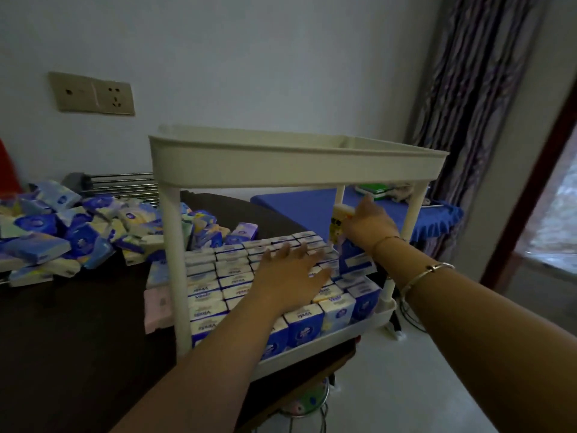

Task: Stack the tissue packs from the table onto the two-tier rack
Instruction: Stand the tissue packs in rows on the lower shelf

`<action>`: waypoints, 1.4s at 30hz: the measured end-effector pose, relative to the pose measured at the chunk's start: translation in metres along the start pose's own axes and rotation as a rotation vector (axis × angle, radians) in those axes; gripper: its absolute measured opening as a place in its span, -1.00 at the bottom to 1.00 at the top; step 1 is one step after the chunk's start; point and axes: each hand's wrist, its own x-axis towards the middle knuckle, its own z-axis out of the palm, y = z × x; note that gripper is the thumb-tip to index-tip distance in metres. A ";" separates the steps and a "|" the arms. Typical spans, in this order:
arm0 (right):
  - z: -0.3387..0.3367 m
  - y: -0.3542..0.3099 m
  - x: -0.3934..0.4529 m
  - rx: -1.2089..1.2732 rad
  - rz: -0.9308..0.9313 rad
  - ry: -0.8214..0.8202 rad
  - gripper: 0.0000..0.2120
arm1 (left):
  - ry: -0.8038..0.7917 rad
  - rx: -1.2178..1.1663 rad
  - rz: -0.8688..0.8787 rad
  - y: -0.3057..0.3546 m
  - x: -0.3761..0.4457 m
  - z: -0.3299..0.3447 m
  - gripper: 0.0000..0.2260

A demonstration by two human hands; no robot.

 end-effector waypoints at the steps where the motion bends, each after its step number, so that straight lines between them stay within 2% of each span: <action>1: 0.003 -0.001 0.003 0.010 0.045 -0.022 -0.37 | 0.009 -0.006 -0.004 0.000 -0.001 0.001 -0.50; 3: 0.008 -0.001 0.012 0.035 0.115 -0.056 -0.34 | 0.015 -0.002 -0.006 0.001 -0.001 0.001 -0.50; 5: 0.010 0.000 0.020 0.069 0.152 -0.094 -0.40 | 0.021 0.012 -0.003 0.001 -0.001 0.000 -0.50; 8: 0.012 0.001 0.027 0.037 0.126 -0.133 -0.78 | 0.012 0.009 -0.010 0.002 -0.001 0.000 -0.50; 9: 0.013 0.001 0.028 0.014 0.113 -0.148 -0.81 | 0.009 0.007 -0.010 0.002 -0.001 0.000 -0.50; 12: 0.015 -0.002 0.033 -0.051 0.072 -0.231 -0.74 | 0.006 0.015 -0.010 0.002 -0.002 0.000 -0.50; 16: 0.006 -0.008 0.029 -0.200 0.053 -0.392 -0.83 | 0.013 0.025 -0.004 0.001 -0.003 -0.001 -0.51; 19: 0.000 -0.008 0.025 -0.220 0.038 -0.405 -0.84 | 0.008 0.022 -0.006 0.001 -0.002 0.000 -0.50; 23: -0.001 -0.001 0.025 -0.005 0.001 -0.169 -0.71 | 0.030 -0.072 -0.004 0.000 -0.001 0.000 -0.52; 27: 0.001 -0.003 0.008 0.295 -0.101 -0.026 -0.61 | 0.201 -0.591 -0.058 0.005 -0.002 -0.014 -0.51; 30: 0.003 -0.010 -0.011 0.508 -0.096 0.001 -0.59 | 0.181 -0.781 -0.057 0.007 -0.005 -0.020 -0.50; 33: 0.007 -0.017 -0.023 0.629 -0.023 -0.076 -0.58 | 0.191 -0.872 -0.041 0.005 -0.010 -0.022 -0.54; 35: 0.008 -0.018 -0.029 0.840 0.064 -0.190 -0.57 | 0.218 -0.906 -0.058 0.001 -0.013 -0.024 -0.54; 37: 0.001 -0.013 -0.034 1.120 0.178 -0.345 -0.73 | 0.221 -0.907 -0.082 0.000 -0.015 -0.025 -0.52; 38: -0.004 -0.009 -0.035 1.179 0.183 -0.444 -0.81 | 0.220 -0.901 -0.089 0.000 -0.015 -0.025 -0.51; 40: -0.018 -0.004 -0.040 1.098 0.113 -0.534 -0.87 | 0.217 -0.889 -0.088 0.000 -0.016 -0.024 -0.52; 42: -0.031 0.000 -0.041 0.949 0.059 -0.521 -0.87 | 0.225 -0.882 -0.087 0.001 -0.014 -0.024 -0.59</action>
